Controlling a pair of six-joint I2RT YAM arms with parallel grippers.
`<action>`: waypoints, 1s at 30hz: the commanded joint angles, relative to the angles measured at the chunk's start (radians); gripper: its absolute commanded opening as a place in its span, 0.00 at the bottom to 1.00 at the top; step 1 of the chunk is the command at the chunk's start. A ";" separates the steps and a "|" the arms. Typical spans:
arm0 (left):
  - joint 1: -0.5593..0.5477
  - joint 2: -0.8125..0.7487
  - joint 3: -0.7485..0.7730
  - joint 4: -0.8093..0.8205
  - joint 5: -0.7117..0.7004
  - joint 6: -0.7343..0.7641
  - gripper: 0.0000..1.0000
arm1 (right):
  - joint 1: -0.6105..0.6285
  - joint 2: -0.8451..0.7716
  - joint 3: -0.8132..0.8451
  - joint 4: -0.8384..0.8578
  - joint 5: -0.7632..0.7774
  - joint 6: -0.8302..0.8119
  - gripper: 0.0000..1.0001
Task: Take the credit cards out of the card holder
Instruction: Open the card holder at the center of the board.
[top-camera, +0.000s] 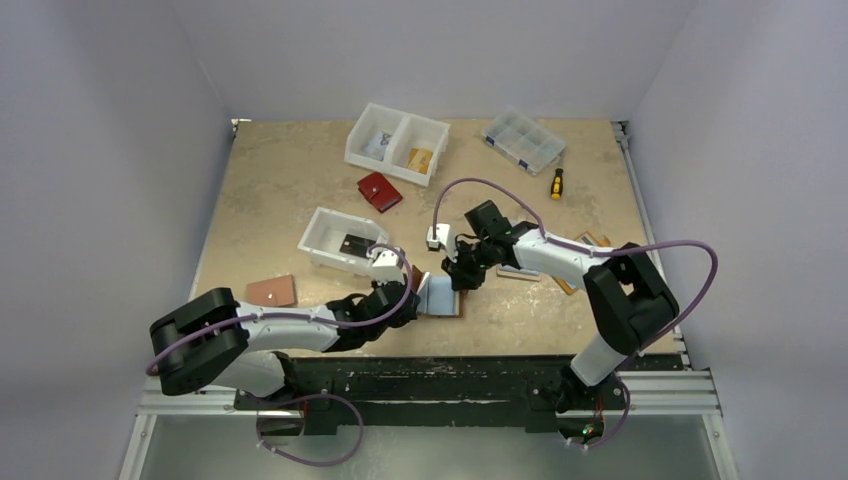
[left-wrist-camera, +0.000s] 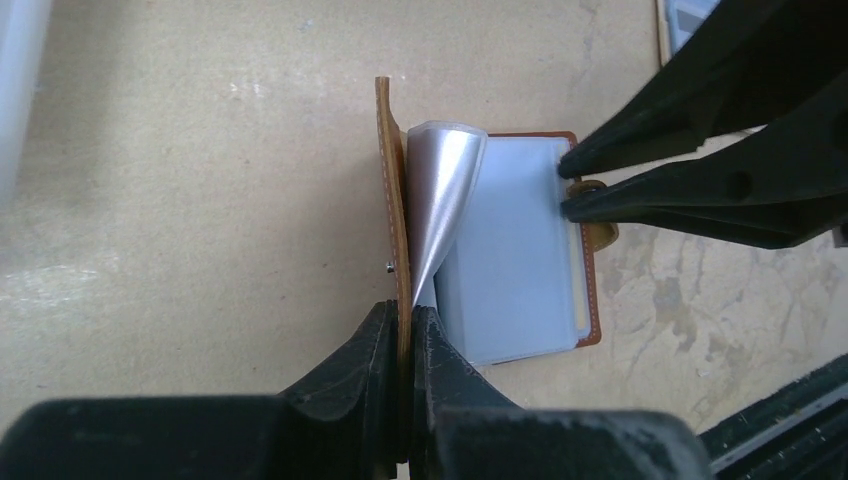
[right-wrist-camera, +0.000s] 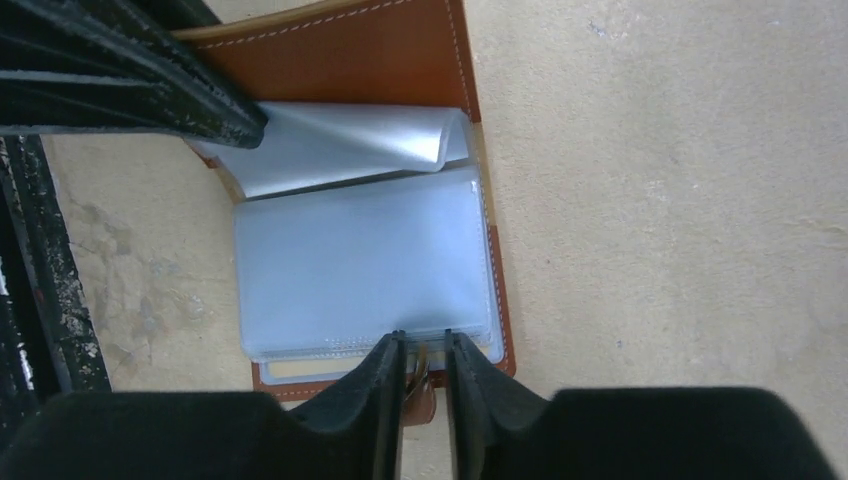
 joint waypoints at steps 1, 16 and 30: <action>0.000 -0.019 -0.026 0.077 0.119 -0.015 0.00 | -0.016 -0.018 0.014 0.014 -0.018 0.026 0.32; 0.000 -0.013 -0.051 0.110 0.141 -0.169 0.00 | -0.130 -0.006 0.105 -0.197 -0.242 -0.033 0.55; 0.000 -0.005 -0.091 0.170 0.148 -0.219 0.00 | -0.131 0.076 0.081 -0.247 -0.197 -0.024 0.31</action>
